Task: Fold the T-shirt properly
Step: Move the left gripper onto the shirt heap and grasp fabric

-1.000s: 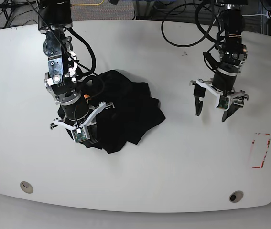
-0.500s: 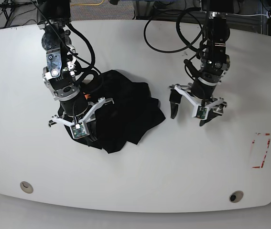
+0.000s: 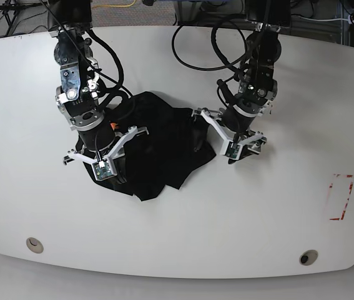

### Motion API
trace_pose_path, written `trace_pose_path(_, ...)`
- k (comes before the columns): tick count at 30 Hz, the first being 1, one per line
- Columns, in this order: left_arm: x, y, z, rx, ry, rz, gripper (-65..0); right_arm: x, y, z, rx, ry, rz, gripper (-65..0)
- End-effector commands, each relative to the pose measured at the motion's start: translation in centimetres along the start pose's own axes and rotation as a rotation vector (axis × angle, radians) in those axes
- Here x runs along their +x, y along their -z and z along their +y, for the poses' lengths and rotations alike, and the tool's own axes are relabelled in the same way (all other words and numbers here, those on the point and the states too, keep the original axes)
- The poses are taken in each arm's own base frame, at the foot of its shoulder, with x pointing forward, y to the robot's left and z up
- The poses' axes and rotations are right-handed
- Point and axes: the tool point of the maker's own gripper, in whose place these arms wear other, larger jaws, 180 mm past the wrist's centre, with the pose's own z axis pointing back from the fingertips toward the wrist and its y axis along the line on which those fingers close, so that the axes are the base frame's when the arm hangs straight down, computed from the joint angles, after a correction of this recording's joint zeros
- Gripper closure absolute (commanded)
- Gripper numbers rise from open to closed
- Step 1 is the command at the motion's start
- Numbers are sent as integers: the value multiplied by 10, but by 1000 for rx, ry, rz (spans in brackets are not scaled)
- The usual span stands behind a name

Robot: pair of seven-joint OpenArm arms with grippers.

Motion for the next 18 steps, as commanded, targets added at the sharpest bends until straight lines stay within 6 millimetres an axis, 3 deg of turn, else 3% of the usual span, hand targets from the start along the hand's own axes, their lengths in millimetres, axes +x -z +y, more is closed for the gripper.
trace_pose_path(1, 16, 3, -9, -24, 4, -53, -542, 19, -2, -5, -13, -13, -67, 0)
trace_pose_path(12, -10, 21, -23, -61, -20, 27, -542, 20, -2, -5, -13, -13, -70, 0)
trace_pose_path(18, -9, 27, -24, -68, -21, 30, -542, 20, -2, -5, -13, -13, -70, 0)
